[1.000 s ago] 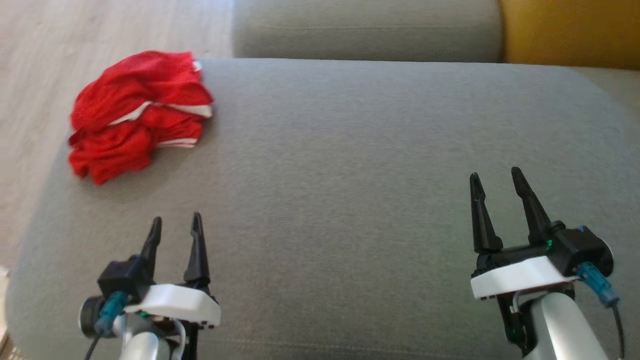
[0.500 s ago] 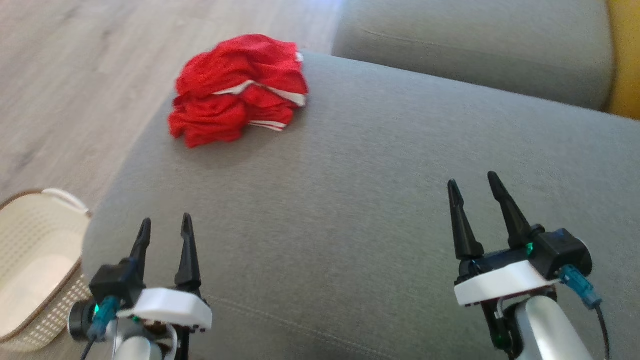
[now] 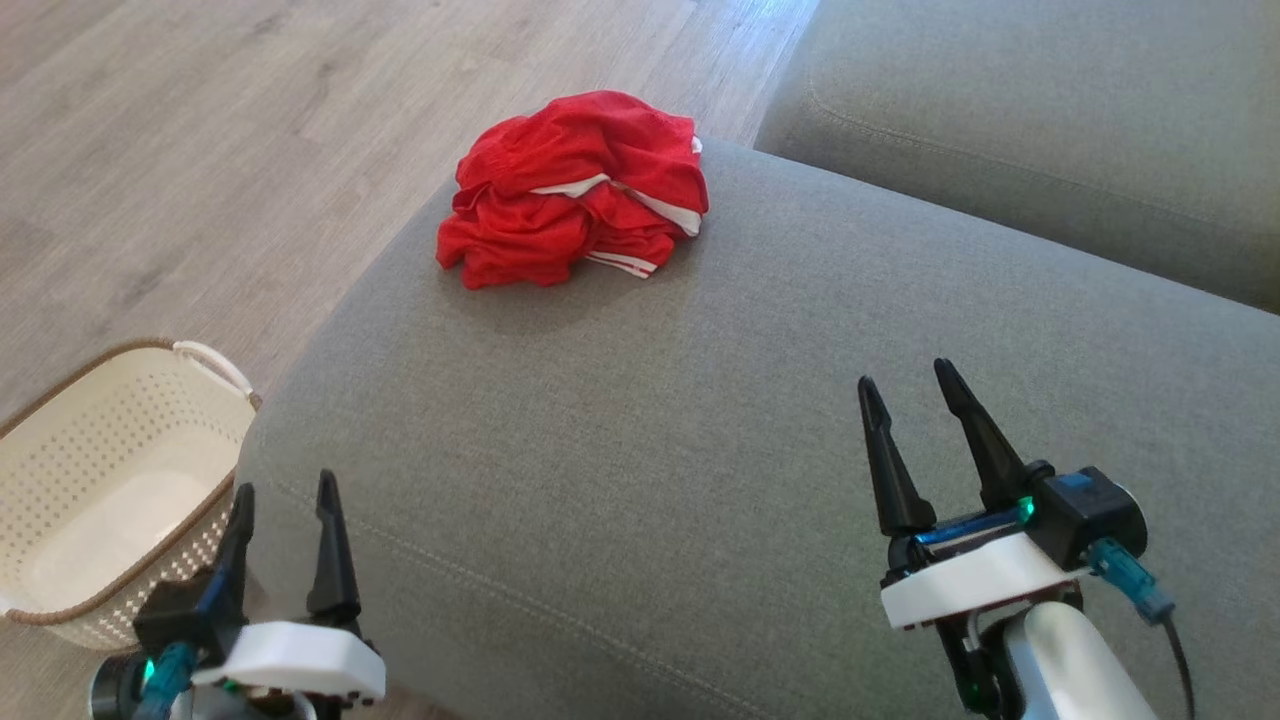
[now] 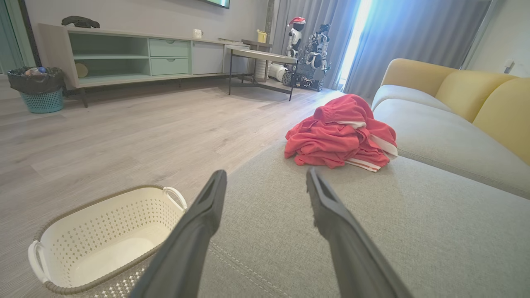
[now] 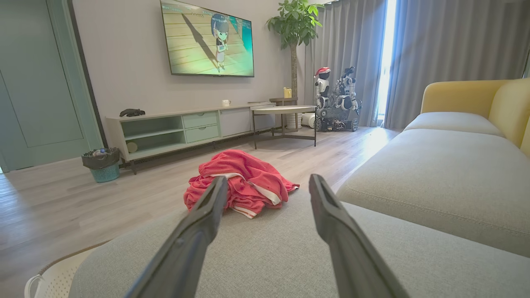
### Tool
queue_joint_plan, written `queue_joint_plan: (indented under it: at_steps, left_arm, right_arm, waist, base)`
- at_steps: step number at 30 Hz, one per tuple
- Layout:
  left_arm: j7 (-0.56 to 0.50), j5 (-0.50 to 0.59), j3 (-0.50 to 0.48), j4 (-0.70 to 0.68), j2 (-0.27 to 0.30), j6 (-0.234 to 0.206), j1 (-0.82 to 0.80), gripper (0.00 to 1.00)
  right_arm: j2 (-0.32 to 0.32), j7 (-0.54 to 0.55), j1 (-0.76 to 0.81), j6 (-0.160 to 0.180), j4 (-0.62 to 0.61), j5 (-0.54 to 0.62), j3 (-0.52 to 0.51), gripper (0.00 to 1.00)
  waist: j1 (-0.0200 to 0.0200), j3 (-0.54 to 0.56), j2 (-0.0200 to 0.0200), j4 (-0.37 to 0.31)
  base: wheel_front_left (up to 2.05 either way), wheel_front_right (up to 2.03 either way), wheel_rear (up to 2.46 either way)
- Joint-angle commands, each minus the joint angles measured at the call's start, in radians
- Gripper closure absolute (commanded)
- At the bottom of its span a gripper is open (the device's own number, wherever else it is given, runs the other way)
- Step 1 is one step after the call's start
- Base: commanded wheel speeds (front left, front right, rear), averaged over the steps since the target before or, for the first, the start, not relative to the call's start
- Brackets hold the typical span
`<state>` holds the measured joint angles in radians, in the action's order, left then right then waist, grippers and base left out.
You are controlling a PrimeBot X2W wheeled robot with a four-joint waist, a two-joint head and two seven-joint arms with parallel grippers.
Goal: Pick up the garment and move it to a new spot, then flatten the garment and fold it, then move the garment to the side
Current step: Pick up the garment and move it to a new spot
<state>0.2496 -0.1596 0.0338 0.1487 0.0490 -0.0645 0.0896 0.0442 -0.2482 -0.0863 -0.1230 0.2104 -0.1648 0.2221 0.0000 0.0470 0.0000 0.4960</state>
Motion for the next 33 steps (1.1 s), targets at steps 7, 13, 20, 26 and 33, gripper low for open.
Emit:
queue_joint_plan:
  at_steps: [7,13,20,26,33]
  left_arm:
    - [0.012,0.000,-0.037,-0.051,0.001,-0.005,-0.035,0.00]
    - [0.012,-0.005,-0.034,-0.051,0.001,-0.009,-0.041,0.00]
    - [0.012,-0.001,-0.064,-0.049,0.003,0.015,-0.091,0.00]
    - [0.012,-0.028,-0.108,-0.029,0.027,0.062,-0.193,0.00]
    - [-0.037,-0.082,-0.137,0.112,0.119,0.132,-0.405,0.00]
  right_arm:
    - [0.006,-0.013,-0.018,-0.008,-0.026,-0.007,0.029,0.00]
    - [0.006,-0.013,-0.009,-0.008,-0.029,-0.005,0.015,0.00]
    - [0.006,-0.008,-0.013,-0.008,-0.048,0.029,-0.023,0.00]
    - [0.006,0.021,-0.035,-0.008,-0.094,0.070,-0.068,0.00]
    - [0.006,0.062,-0.069,-0.008,-0.169,0.120,-0.110,0.00]
  waist:
    - [0.0000,0.000,0.0000,-0.002]
    - [0.0000,-0.001,0.0000,-0.007]
    - [0.0000,-0.061,0.0000,-0.050]
    - [0.0000,-0.151,0.0000,-0.110]
    - [0.0000,-0.272,0.0000,-0.181]
  base:
    - [0.00,0.00,0.00]
    - [0.00,0.00,0.00]
    - [0.00,0.00,0.00]
    - [0.00,0.00,0.00]
    - [0.00,0.00,0.00]
